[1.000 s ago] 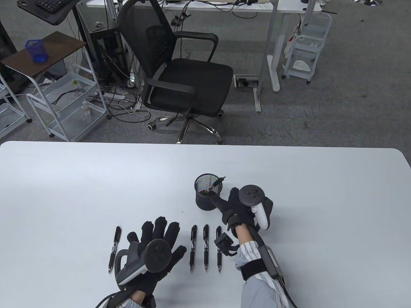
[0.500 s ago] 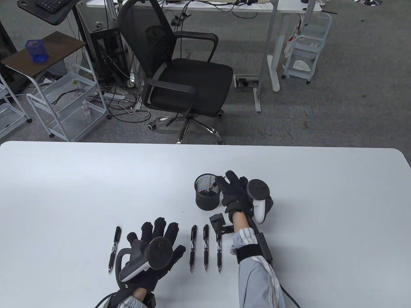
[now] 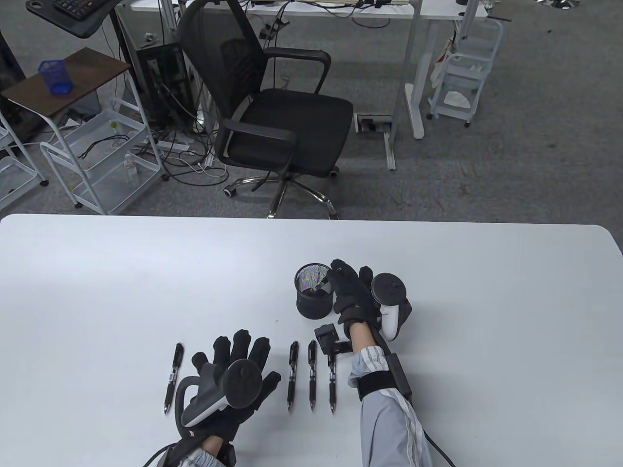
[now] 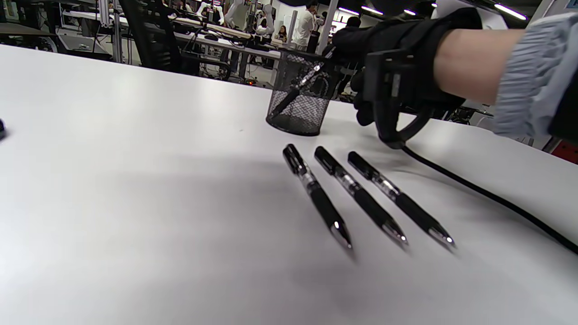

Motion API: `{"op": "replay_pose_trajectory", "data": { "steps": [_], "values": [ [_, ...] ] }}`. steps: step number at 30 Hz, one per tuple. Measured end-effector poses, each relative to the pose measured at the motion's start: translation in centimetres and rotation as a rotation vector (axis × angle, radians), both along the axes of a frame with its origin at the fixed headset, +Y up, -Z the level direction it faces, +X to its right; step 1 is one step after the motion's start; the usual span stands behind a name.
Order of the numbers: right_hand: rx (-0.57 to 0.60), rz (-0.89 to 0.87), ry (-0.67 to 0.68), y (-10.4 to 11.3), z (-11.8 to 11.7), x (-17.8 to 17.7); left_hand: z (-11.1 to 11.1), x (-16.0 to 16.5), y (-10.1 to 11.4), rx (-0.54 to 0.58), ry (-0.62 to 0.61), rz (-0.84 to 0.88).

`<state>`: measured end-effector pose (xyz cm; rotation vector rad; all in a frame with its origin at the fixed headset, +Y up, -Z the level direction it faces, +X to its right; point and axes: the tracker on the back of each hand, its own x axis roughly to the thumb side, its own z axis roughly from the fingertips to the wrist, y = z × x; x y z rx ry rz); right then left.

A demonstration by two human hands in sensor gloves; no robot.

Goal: Press to open click pens

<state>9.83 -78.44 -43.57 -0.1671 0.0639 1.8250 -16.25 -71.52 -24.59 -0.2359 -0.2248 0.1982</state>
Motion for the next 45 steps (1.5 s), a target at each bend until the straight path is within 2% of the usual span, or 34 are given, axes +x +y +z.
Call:
{"op": "replay_pose_trajectory", "data": {
  "steps": [12, 21, 26, 32, 36, 41, 45],
  "values": [
    [0.105, 0.029, 0.036, 1.5, 0.4, -1.0, 0.0, 0.0, 0.0, 0.002, 0.003, -0.003],
    [0.218, 0.2, 0.081, 3.4, 1.0, -0.9, 0.0, 0.0, 0.0, 0.001, 0.002, -0.002],
    [0.271, 0.121, 0.09, 4.1, 1.6, -0.7, 0.0, 0.1, 0.0, -0.001, -0.005, -0.002],
    [0.341, 0.042, 0.122, 6.7, 2.8, -0.5, 0.0, 0.1, 0.1, 0.002, -0.004, 0.004],
    [0.389, 0.06, 0.135, 8.8, 3.9, -0.3, 0.1, 0.1, 0.2, 0.007, -0.006, 0.008],
    [0.438, 0.075, 0.176, 11.7, 6.1, 0.0, 0.2, 0.1, 0.2, 0.007, -0.015, 0.018],
    [0.463, 0.051, 0.188, 13.3, 7.7, 0.5, 0.3, 0.1, 0.3, 0.007, -0.02, 0.022]
  ]
}}
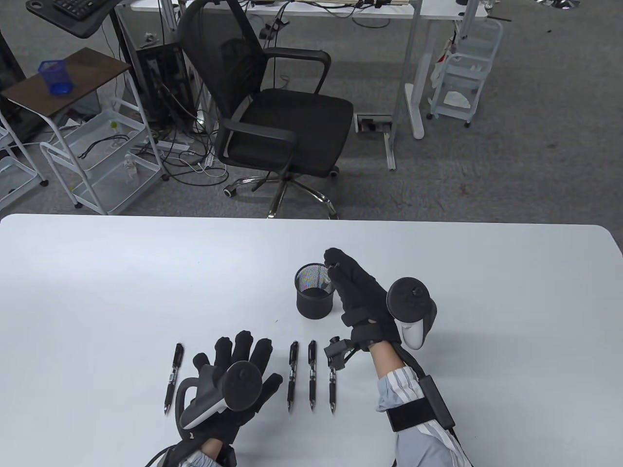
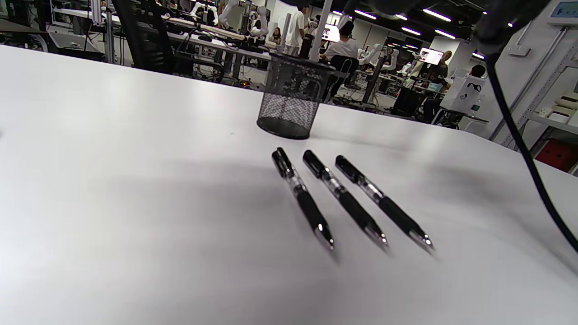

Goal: Press to open click pens

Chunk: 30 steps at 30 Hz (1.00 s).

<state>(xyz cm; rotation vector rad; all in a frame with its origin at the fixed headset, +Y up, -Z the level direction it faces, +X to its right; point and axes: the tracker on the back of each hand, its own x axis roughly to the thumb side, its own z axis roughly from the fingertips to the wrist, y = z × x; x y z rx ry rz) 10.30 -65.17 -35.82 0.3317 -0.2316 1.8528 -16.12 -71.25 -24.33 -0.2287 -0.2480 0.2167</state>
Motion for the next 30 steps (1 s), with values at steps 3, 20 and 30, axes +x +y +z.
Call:
{"op": "replay_pose_trajectory", "data": {
  "steps": [3, 20, 30],
  "values": [
    [0.02, -0.006, 0.021, 0.9, 1.5, 0.4, 0.1, 0.0, 0.2, 0.008, 0.0, 0.005],
    [-0.086, -0.222, 0.066, -2.7, 7.4, 1.7, 0.3, 0.0, 0.3, 0.021, -0.005, 0.012],
    [-0.17, -0.364, 0.057, -6.2, 8.0, 2.5, 0.4, -0.1, 0.4, 0.034, 0.0, 0.015]
  ]
}}
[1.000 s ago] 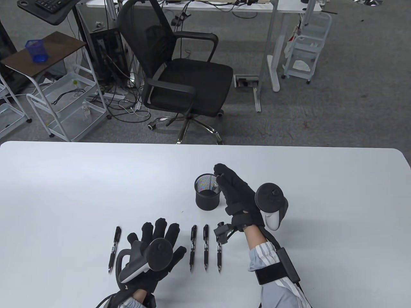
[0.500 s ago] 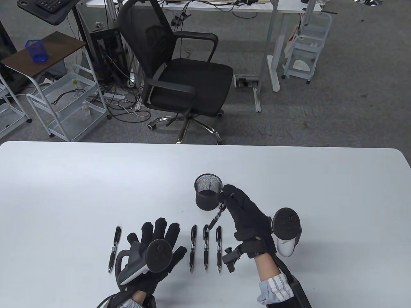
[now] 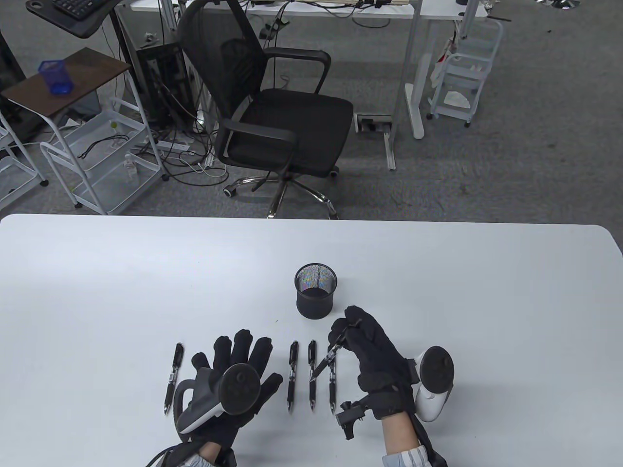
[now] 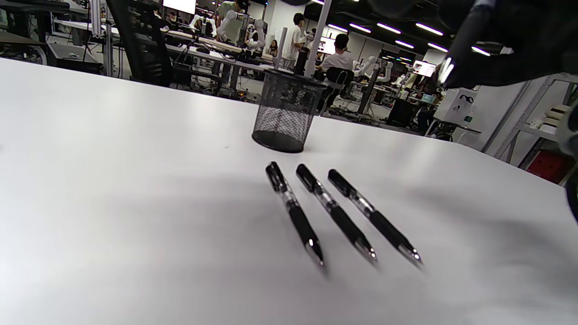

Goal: Press to open click pens

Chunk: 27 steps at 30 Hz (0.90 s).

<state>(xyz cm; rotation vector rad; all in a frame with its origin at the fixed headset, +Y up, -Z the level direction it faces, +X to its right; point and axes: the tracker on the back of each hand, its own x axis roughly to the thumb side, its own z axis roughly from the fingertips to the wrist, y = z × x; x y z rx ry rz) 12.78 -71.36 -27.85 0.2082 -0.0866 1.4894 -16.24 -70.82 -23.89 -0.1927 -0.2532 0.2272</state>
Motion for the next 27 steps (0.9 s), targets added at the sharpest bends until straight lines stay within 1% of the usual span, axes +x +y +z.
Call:
{"op": "replay_pose_trajectory", "data": {
  "steps": [3, 5, 10, 13, 15, 17, 18, 20, 22, 25, 27],
  "values": [
    [0.014, -0.012, 0.018, 0.0, -0.1, 0.4, 0.0, 0.0, 0.1, 0.001, 0.002, -0.002],
    [-0.003, -0.004, 0.038, 0.0, -0.2, 0.5, 0.1, 0.1, 0.1, 0.003, 0.003, -0.008],
    [-0.122, -0.097, 0.114, -0.6, -0.3, 0.3, 0.1, 0.2, 0.0, 0.005, 0.005, -0.02],
    [-0.157, -0.208, 0.165, -1.3, -0.5, 0.0, 0.1, 0.2, 0.0, 0.005, 0.004, -0.025],
    [-0.175, -0.304, 0.225, -1.7, -0.6, -0.2, 0.1, 0.2, 0.0, 0.007, 0.004, -0.027],
    [-0.19, -0.437, 0.291, -2.3, -0.7, -0.5, 0.2, 0.2, 0.0, 0.01, 0.005, -0.028],
    [-0.188, -0.502, 0.323, -2.6, -0.7, -0.7, 0.2, 0.2, 0.0, 0.011, 0.005, -0.028],
    [-0.186, -0.573, 0.36, -2.9, -0.7, -1.0, 0.2, 0.3, 0.0, 0.012, 0.004, -0.029],
    [-0.194, -0.599, 0.363, -3.2, -0.7, -1.2, 0.2, 0.3, 0.0, 0.012, 0.002, -0.031],
    [-0.176, -0.577, 0.289, -3.2, -0.6, -1.3, 0.3, 0.3, 0.0, 0.013, 0.002, -0.033],
    [-0.17, -0.571, 0.286, -3.2, -0.5, -1.4, 0.3, 0.3, 0.0, 0.016, 0.003, -0.032]
  ]
}}
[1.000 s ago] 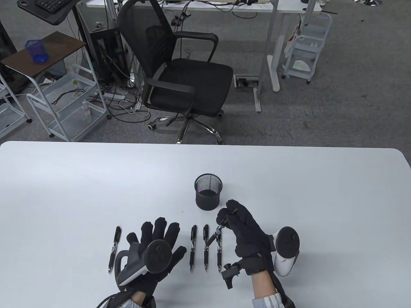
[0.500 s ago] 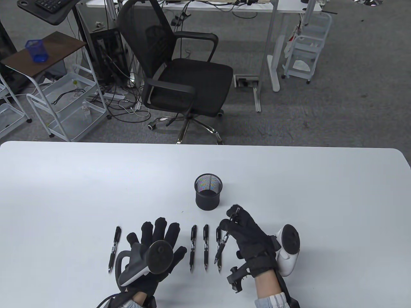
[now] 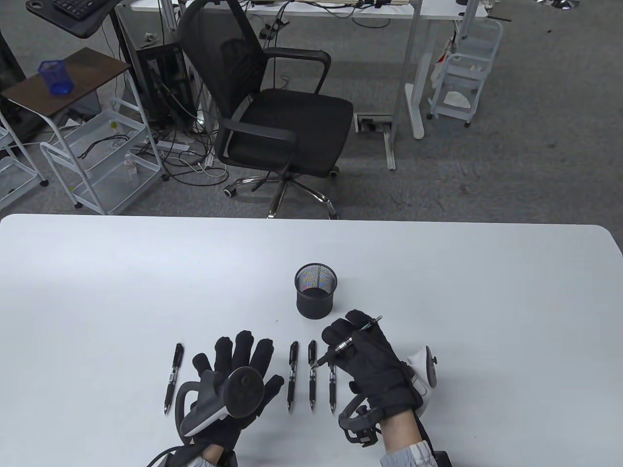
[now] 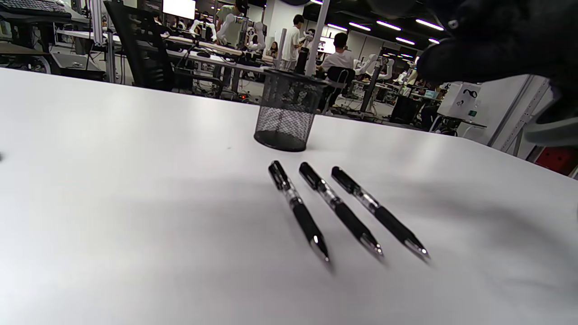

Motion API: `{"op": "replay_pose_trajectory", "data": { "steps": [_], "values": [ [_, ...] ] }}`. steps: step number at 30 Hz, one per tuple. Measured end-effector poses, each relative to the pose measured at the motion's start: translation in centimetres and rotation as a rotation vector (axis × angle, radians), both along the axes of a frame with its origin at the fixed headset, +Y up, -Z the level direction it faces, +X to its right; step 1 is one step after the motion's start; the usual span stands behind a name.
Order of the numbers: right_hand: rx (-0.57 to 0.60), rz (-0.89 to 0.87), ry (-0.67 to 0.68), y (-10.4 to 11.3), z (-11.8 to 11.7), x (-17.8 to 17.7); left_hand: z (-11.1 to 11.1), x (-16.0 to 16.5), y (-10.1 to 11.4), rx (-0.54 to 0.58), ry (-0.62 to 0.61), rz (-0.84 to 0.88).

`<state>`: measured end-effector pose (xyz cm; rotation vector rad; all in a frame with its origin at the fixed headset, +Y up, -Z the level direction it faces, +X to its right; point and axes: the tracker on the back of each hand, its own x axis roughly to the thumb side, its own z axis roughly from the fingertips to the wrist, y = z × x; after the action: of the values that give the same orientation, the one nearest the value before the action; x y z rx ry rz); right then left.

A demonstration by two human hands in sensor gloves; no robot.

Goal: Press to open click pens

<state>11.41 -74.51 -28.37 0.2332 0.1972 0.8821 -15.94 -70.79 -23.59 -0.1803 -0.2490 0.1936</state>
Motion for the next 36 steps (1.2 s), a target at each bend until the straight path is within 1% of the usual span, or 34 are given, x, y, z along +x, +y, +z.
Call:
{"op": "replay_pose_trajectory", "data": {
  "steps": [4, 8, 10, 13, 15, 16, 18, 24, 28, 32, 36],
  "values": [
    [-0.047, -0.096, -0.027, -0.2, 0.3, -0.3, 0.0, 0.0, 0.0, 0.003, 0.001, 0.002],
    [-0.078, -0.168, 0.022, -0.9, 0.5, -0.6, 0.1, 0.1, 0.1, 0.003, 0.0, 0.0],
    [-0.103, -0.169, 0.05, -1.2, 0.5, -0.6, 0.1, 0.1, 0.1, 0.003, 0.0, -0.002],
    [-0.143, -0.153, 0.039, -1.4, 0.7, -0.7, 0.1, 0.2, 0.1, 0.001, 0.0, -0.005],
    [-0.133, -0.169, 0.069, -1.5, 0.7, -0.8, 0.1, 0.2, 0.1, 0.0, 0.0, -0.007],
    [-0.117, -0.211, 0.096, -1.5, 0.7, -0.9, 0.2, 0.2, 0.1, 0.0, 0.0, -0.007],
    [-0.123, -0.262, 0.125, -1.5, 0.8, -1.0, 0.2, 0.2, 0.1, 0.0, -0.001, -0.008],
    [-0.102, -0.27, 0.104, -1.4, 0.8, -0.9, 0.2, 0.3, 0.2, 0.002, 0.0, -0.011],
    [-0.115, -0.236, 0.086, -1.4, 0.9, -0.5, 0.2, 0.3, 0.2, 0.002, 0.0, -0.01],
    [-0.098, -0.243, 0.107, -1.3, 0.9, -0.7, 0.2, 0.3, 0.2, 0.001, -0.001, -0.012],
    [-0.094, -0.236, 0.102, -1.3, 0.9, -0.7, 0.2, 0.3, 0.2, 0.0, 0.0, -0.011]
  ]
}}
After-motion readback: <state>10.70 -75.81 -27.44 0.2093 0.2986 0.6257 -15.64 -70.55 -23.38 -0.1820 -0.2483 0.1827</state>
